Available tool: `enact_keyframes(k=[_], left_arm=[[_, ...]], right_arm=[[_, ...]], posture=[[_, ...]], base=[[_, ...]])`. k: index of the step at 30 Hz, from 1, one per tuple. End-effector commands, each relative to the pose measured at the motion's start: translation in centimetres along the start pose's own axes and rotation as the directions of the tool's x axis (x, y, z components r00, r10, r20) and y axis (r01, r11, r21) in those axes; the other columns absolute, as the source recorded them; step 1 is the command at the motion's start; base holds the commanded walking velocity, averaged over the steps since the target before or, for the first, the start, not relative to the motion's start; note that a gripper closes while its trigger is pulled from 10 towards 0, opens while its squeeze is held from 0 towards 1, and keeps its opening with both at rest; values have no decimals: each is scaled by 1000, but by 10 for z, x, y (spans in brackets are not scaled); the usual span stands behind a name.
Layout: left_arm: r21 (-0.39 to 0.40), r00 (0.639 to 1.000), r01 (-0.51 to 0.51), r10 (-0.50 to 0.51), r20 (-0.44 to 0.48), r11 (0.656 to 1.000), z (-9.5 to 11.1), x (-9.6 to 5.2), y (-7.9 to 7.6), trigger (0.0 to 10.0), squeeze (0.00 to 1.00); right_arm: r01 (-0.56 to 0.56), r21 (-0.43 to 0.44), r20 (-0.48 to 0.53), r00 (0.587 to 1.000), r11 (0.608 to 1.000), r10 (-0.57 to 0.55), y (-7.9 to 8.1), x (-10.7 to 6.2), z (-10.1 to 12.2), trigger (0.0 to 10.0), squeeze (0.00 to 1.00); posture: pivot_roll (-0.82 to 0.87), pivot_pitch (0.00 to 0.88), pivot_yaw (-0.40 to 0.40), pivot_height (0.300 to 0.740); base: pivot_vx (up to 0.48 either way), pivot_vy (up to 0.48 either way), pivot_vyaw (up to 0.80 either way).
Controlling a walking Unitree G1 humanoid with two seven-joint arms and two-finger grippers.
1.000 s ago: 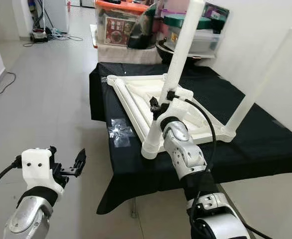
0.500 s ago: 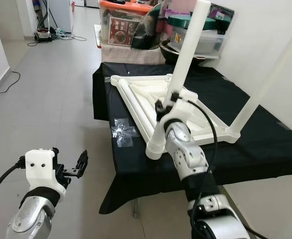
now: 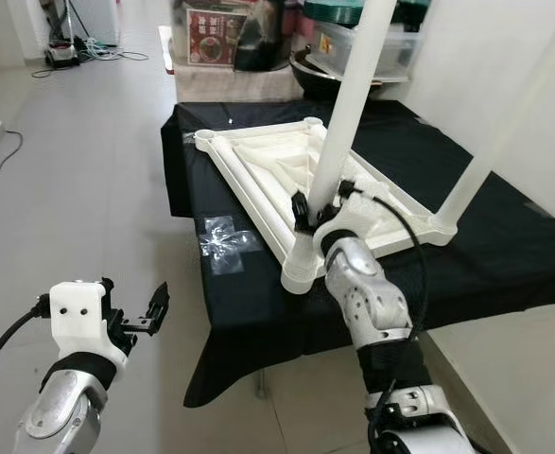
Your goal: Building children table
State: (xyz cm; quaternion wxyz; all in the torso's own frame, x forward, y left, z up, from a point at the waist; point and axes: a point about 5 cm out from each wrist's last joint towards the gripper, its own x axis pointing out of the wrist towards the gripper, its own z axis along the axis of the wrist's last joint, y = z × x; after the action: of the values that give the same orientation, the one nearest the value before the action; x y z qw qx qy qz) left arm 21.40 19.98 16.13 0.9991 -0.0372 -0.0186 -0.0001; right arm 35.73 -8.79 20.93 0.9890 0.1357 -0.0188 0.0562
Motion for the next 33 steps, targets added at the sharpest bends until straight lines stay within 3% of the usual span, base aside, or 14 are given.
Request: enact_keyframes(k=[1, 7, 8, 9, 14, 15, 18, 21, 23, 28, 30, 31, 32, 33], left_arm=[[17, 1000, 5, -5, -14, 1000, -2, 2, 3, 10000, 0], [19, 1000, 17, -17, -10, 1000, -2, 4, 3, 10000, 0], [19, 1000, 19, -19, -8, 1000, -2, 5, 2, 10000, 0], [19, 1000, 22, -22, -6, 1000, -2, 6, 2, 10000, 0], [20, 1000, 26, -26, -2, 999, -2, 8, 1, 10000, 0], [21, 1000, 28, -28, -1, 999, -2, 8, 1, 10000, 0], [23, 1000, 28, -28, 0, 999, -2, 8, 2, 10000, 0], [25, 1000, 28, -29, 2, 999, -1, 8, 2, 10000, 0], [26, 1000, 27, -27, 4, 999, -1, 9, 3, 10000, 0], [27, 1000, 31, -31, 1, 999, -2, 8, 2, 10000, 0], [28, 999, 35, -35, 1, 999, -2, 9, 1, 10000, 0], [29, 999, 38, -38, 1, 999, -2, 9, 1, 10000, 0], [31, 999, 39, -39, 2, 999, -1, 10, 1, 10000, 0], [31, 999, 39, -39, 2, 999, -1, 10, 1, 10000, 0]], right_arm=[[-156, -31, 35, 987, 987, 157, 7, -4, 18, 10000, 1000], [-259, -174, 41, 962, 950, 270, -3, 1, 34, 10000, 1000], [-265, -194, 26, 961, 945, 275, -10, 6, 35, 10000, 898], [-300, -256, 6, 950, 919, 312, -16, 13, 35, 10000, 8], [-400, -228, -68, 916, 888, 395, -35, 30, 40, 10000, 0], [-475, -194, -84, 880, 858, 468, -46, 35, 46, 10000, 0], [-535, -162, -92, 845, 829, 527, -51, 35, 51, 10000, 0], [-590, -118, -98, 807, 799, 582, -53, 34, 56, 10000, 0], [-669, -74, -109, 743, 740, 661, -51, 32, 59, 10000, 0], [-725, -78, -143, 687, 684, 712, -50, 32, 51, 10000, 0], [-746, -88, -159, 665, 660, 730, -49, 32, 47, 9294, 0], [-758, -100, -170, 652, 645, 739, -48, 33, 44, 8314, 0], [-762, -105, -177, 647, 640, 742, -48, 33, 42, 5020, 0], [-762, -105, -177, 647, 640, 742, -48, 33, 42, 5020, 0]], posture=[[105, 0, -91, 740], [99, 0, -91, 740], [101, 0, -93, 740], [101, 0, -96, 740], [103, 0, -96, 740], [106, 0, -97, 740], [116, 0, -103, 740], [116, 0, -103, 740], [116, 0, -103, 740], [131, 0, -106, 740], [134, 0, -106, 740], [134, 0, -106, 740], [138, 0, -106, 740], [138, 0, -106, 740]], base=[[0, 0, 0], [0, 0, 0], [0, 0, 0], [0, 0, 0], [0, 0, 0], [0, 0, 0], [0, 0, 0], [0, 0, 0], [0, 0, 0], [0, 0, 0], [0, 0, 0], [0, 0, 0], [0, 0, 0], [0, 0, 0]])
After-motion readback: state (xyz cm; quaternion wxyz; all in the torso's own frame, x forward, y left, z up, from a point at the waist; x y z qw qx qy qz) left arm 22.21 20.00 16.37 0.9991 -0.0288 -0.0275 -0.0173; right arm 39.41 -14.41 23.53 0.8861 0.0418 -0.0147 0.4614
